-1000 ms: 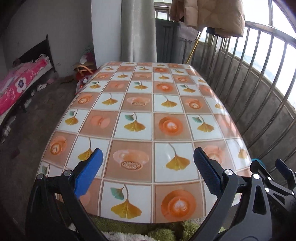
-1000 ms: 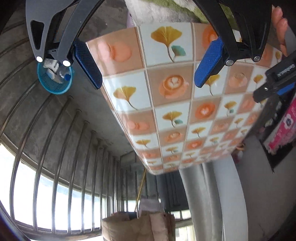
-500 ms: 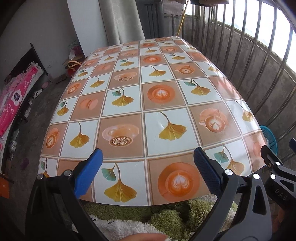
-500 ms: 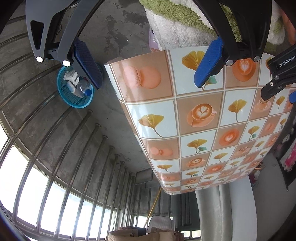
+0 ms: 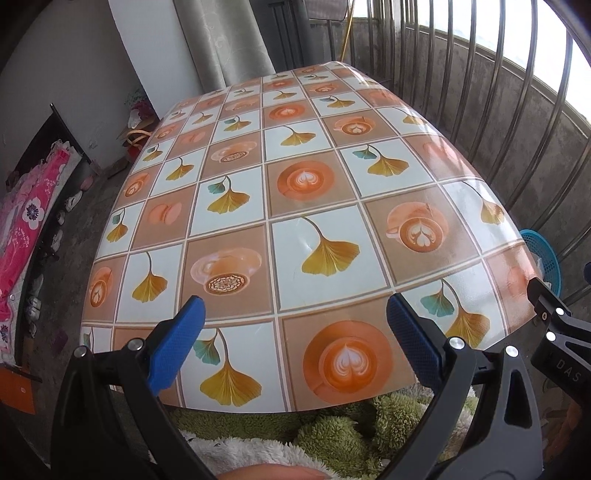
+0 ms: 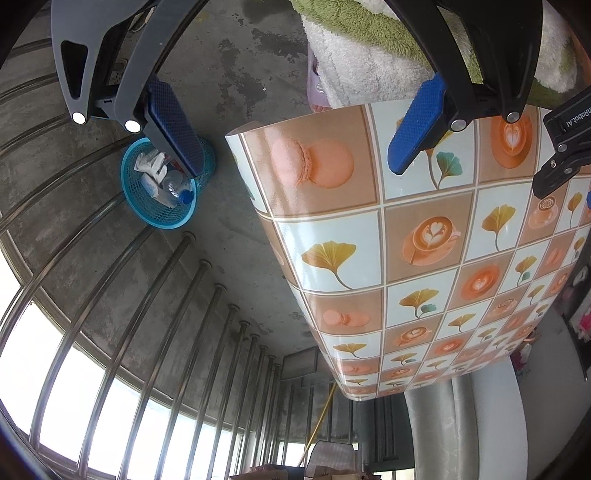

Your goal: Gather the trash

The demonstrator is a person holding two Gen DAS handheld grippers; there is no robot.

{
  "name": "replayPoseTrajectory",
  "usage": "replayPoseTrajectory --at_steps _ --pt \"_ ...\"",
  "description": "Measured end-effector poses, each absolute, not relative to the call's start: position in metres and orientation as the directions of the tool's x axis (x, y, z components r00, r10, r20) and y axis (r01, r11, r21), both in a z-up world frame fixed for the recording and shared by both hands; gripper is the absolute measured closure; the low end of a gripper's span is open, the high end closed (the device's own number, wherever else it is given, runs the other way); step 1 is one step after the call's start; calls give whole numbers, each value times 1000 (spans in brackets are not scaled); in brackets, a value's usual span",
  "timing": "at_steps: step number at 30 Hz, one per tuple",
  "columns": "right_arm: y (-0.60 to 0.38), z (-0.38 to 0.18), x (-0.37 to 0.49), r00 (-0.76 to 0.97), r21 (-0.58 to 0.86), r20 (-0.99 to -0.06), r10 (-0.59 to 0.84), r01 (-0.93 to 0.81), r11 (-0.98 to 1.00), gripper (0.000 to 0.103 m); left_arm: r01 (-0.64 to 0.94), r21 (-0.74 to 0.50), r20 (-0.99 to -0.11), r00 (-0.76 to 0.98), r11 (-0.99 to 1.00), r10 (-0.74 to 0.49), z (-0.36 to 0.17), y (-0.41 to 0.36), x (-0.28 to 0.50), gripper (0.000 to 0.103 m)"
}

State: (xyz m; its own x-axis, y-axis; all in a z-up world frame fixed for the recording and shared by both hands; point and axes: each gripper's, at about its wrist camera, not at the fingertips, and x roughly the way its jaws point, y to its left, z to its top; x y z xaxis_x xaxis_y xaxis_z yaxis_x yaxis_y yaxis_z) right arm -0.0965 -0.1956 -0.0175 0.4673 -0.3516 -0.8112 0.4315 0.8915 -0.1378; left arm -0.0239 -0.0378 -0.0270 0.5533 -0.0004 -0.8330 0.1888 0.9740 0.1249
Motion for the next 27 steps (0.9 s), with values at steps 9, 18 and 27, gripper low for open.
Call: replayPoseTrajectory --at_steps 9,18,27 --pt "-209 -17 -97 456 -151 -807 -375 455 877 6 209 138 -833 553 968 0 -27 -45 -24 9" --pt "-210 -20 -97 450 -154 -811 -374 452 879 6 207 135 -839 544 969 0 -29 -45 -24 9" --pt "-210 -19 -99 455 -159 -804 -382 455 876 6 213 131 -839 544 968 -6 -29 -45 -24 9"
